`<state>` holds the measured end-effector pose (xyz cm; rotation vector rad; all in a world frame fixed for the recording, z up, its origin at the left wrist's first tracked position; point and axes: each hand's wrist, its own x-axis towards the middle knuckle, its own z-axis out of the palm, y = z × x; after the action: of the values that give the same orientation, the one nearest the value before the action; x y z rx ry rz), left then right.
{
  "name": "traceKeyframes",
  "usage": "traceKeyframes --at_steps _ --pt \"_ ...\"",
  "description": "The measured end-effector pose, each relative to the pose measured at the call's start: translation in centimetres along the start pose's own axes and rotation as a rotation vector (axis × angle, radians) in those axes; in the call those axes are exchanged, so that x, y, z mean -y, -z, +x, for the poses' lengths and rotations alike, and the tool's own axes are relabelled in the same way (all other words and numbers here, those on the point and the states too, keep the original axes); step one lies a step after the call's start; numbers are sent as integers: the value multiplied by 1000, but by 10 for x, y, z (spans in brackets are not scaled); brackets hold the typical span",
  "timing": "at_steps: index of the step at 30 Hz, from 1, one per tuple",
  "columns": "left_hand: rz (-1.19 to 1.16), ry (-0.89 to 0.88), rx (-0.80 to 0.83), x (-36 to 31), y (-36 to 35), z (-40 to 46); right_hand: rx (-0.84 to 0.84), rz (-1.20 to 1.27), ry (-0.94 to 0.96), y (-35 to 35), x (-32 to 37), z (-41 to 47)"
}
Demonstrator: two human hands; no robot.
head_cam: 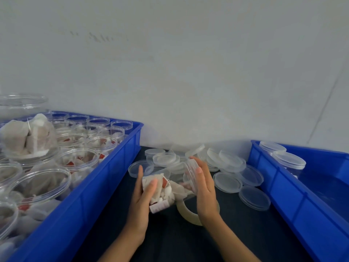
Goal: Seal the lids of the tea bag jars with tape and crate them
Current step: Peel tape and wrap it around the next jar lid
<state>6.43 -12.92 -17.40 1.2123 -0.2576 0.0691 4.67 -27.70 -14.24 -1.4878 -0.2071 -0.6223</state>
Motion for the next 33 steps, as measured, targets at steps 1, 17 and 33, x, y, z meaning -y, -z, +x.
traceKeyframes --at_steps 1,17,33 --pt "16 -4 -16 -1 0 2 -14 -7 19 -2 -1 -2" --pt "66 528 178 -37 29 12 266 -655 817 10 4 -6" --pt "98 -5 43 -24 11 4 230 -61 -198 -8 11 -4"
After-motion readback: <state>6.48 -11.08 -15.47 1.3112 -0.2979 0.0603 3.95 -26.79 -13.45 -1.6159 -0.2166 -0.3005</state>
